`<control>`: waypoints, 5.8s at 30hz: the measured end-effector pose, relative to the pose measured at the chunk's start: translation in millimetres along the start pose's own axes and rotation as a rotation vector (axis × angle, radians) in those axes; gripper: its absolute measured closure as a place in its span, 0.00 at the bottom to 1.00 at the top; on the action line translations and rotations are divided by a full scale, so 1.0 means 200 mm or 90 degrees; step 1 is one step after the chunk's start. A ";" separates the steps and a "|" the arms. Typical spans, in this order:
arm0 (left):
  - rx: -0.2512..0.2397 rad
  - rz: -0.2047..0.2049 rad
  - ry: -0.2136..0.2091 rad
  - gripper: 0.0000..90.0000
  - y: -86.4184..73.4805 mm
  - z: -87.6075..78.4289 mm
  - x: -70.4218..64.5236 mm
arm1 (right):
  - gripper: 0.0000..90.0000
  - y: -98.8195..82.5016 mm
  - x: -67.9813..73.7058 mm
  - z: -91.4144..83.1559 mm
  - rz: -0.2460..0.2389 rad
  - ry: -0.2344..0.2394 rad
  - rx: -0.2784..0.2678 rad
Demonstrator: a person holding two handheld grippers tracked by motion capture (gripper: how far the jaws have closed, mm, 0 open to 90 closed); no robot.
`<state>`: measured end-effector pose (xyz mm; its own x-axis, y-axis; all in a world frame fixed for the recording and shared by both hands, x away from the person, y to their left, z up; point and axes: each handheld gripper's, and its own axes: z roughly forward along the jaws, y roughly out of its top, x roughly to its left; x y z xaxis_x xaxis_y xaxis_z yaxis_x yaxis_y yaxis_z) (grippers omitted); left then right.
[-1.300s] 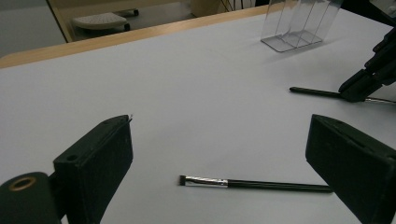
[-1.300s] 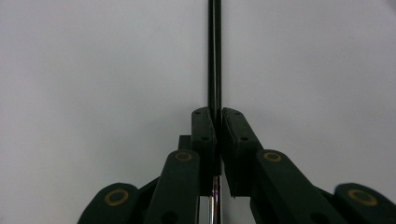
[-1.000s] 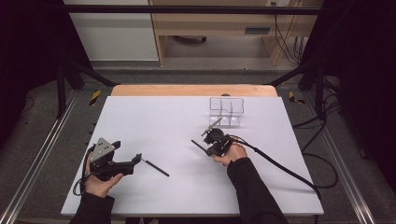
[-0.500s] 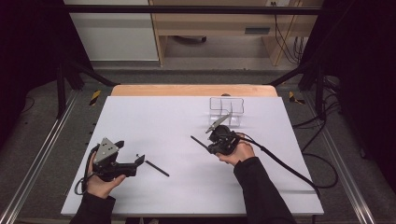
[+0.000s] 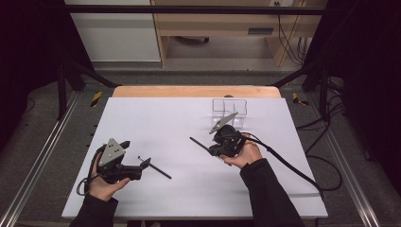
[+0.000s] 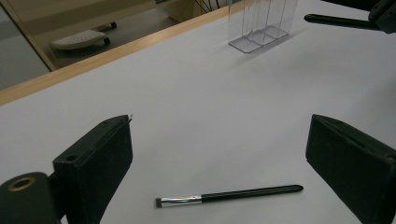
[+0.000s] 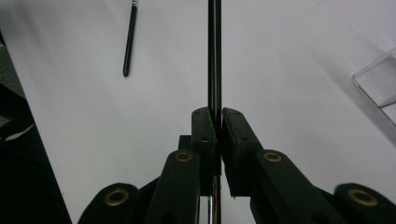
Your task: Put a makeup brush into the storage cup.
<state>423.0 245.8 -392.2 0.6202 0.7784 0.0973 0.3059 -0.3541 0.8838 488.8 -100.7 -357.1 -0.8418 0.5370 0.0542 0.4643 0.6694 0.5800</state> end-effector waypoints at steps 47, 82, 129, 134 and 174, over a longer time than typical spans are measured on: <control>0.082 0.261 -0.044 0.08 0.25 0.18 -0.25 | 0.94 0.08 0.07 -0.01 -0.037 0.073 0.034; 0.137 0.519 -0.043 0.21 0.29 0.31 -0.47 | 0.94 0.09 0.08 0.04 -0.039 0.110 0.061; 0.165 0.708 -0.059 0.77 0.25 0.40 -0.62 | 0.94 0.08 0.11 0.11 -0.048 0.150 0.087; 0.172 0.719 -0.063 0.84 0.25 0.41 -0.62 | 0.94 0.08 0.11 0.11 -0.050 0.153 0.091; 0.211 0.602 -0.079 0.92 0.23 0.36 -0.52 | 0.55 0.06 0.03 -0.10 -0.045 0.009 -0.147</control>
<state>425.3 111.2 -395.6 0.7774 0.0498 0.6271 -0.1771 -0.9392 0.2941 483.0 -99.9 -333.3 -0.8745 0.4846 0.0175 0.3301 0.5686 0.7535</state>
